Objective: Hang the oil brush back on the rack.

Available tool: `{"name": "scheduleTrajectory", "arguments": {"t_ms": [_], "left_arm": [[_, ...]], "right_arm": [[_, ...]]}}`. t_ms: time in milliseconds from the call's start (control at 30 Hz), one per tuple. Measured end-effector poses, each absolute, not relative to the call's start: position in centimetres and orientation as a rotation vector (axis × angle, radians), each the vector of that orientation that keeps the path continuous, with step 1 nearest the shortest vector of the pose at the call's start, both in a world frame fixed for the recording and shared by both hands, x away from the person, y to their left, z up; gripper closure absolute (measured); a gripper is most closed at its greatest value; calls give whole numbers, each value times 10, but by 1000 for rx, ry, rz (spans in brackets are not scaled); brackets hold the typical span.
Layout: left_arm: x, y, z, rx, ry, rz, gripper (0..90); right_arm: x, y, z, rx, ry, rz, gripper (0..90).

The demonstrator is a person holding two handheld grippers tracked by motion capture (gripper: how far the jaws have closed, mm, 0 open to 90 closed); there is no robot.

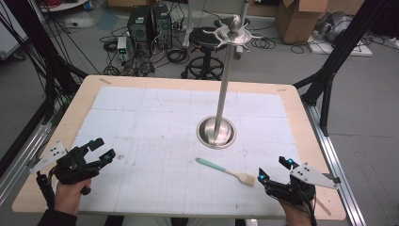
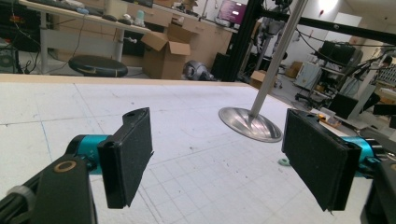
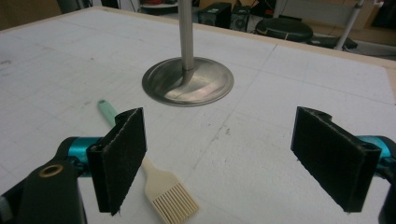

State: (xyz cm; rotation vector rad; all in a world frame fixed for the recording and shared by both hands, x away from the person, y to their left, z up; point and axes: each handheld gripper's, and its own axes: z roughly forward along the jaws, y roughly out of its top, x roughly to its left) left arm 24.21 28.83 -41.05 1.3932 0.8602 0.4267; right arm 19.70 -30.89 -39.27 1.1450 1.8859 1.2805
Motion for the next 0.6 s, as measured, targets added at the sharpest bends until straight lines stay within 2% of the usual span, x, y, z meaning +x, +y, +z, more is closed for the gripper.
{"name": "scheduleTrajectory", "arguments": {"t_ms": [600], "left_arm": [[238, 283, -410, 1426, 841, 429, 243]], "right_arm": [[220, -279, -398, 1025, 2142, 1308, 192]]}}
